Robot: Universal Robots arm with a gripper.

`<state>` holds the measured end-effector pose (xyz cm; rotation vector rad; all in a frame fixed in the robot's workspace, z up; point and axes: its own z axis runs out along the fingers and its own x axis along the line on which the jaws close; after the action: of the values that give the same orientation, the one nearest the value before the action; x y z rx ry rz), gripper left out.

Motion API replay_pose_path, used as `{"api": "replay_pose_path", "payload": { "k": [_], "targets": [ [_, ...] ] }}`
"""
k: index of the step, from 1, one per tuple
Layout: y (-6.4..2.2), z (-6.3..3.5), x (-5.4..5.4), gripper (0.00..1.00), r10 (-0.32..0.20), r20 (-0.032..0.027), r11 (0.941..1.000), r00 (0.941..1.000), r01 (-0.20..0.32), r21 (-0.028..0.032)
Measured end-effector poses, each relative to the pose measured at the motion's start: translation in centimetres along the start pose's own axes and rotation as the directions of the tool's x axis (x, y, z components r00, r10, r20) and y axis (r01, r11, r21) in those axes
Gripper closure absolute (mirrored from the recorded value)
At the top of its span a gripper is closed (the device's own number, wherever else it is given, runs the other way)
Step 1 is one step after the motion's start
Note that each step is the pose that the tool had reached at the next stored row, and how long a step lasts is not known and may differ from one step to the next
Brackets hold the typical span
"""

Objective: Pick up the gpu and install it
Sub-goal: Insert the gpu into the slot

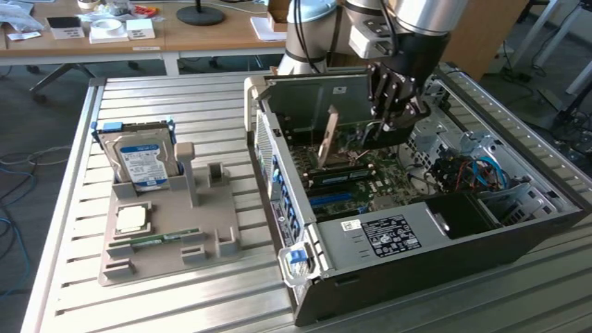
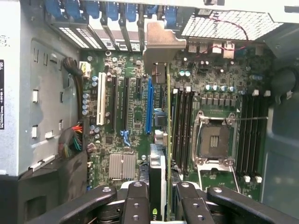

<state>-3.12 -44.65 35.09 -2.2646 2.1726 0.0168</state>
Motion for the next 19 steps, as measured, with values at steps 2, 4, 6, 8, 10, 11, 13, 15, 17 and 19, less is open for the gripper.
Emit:
{"api": "replay_pose_path", "payload": {
  "k": [2, 4, 6, 8, 10, 11, 13, 15, 17, 19],
  "targets": [
    [0.11, 0.17, 0.0, 0.73, -0.003, 0.0000, 1.0000, 1.0000, 0.003, 0.0000],
    [0.27, 0.42, 0.0, 0.73, -0.006, 0.0000, 1.0000, 1.0000, 0.006, 0.0000],
    [0.36, 0.61, 0.0, 0.73, -0.010, 0.0000, 1.0000, 1.0000, 0.010, 0.0000],
    [0.41, 0.75, 0.0, 0.73, -0.012, 0.0000, 0.9999, 0.9999, 0.012, -0.0001],
    [0.52, 0.91, 0.0, 0.73, -0.016, 0.0000, 0.9999, 0.9999, 0.016, -0.0002],
    [0.59, 1.00, 0.0, 0.73, -0.019, 0.0000, 0.9998, 0.9998, 0.019, -0.0001],
    [0.87, 1.16, 0.0, 0.73, -0.026, 0.0000, 0.9997, 0.9997, 0.026, -0.0002],
    [1.21, 1.30, 0.0, 0.73, -0.030, -0.0001, 0.9995, 0.9995, 0.030, -0.0003],
    [1.41, 1.51, 0.0, 0.73, -0.032, -0.0002, 0.9995, 0.9995, 0.032, -0.0004],
    [1.43, 1.83, 0.0, 0.73, -0.032, -0.0001, 0.9995, 0.9995, 0.032, -0.0003]
  ]
}}
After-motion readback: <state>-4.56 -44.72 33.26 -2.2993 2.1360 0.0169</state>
